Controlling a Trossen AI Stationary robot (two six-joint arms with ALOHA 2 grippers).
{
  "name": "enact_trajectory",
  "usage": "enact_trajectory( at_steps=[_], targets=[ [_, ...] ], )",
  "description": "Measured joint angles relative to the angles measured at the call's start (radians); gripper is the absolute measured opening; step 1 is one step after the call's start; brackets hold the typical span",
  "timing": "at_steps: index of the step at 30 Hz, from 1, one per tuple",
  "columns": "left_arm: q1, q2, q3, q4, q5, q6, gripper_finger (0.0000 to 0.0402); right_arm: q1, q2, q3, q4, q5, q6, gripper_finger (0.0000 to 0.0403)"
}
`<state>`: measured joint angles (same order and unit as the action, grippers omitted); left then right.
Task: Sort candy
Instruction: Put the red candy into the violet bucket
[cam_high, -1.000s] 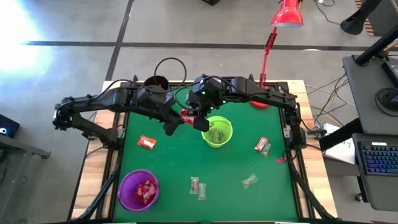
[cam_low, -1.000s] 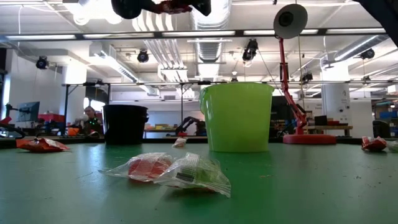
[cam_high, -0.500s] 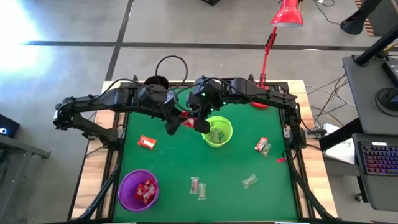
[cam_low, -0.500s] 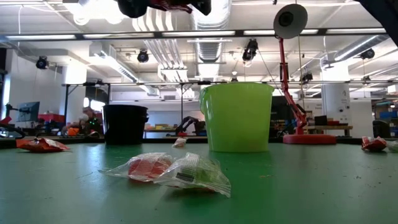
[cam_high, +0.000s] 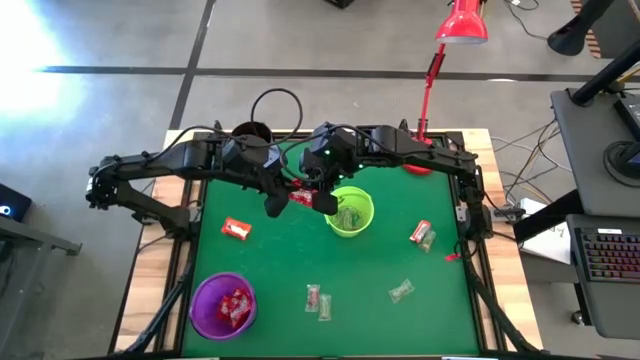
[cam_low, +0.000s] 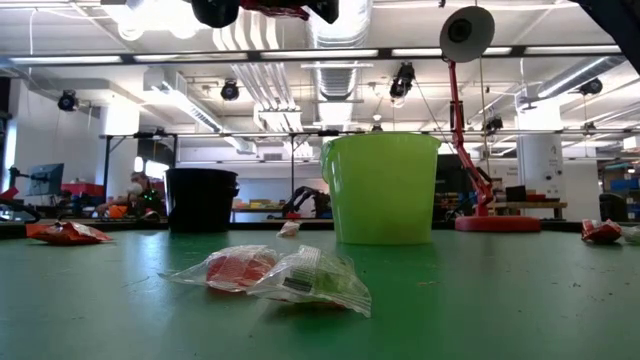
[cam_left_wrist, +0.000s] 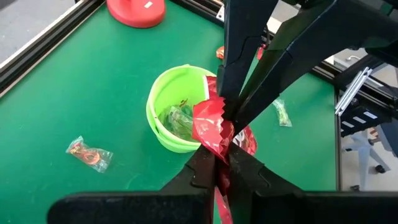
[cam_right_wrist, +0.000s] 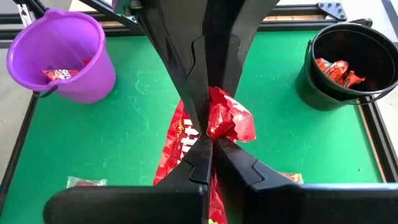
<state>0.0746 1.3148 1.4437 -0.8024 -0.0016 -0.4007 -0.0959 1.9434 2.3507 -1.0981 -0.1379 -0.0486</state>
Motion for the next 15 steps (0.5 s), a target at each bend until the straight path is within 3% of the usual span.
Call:
enact_trajectory(
  at_steps=[15],
  targets=[
    [-0.001, -0.001, 0.000, -0.083, 0.008, 0.001, 0.0000, -0.002, -0.005, -0.001, 0.007, 0.000, 0.038, 0.0114]
  ],
)
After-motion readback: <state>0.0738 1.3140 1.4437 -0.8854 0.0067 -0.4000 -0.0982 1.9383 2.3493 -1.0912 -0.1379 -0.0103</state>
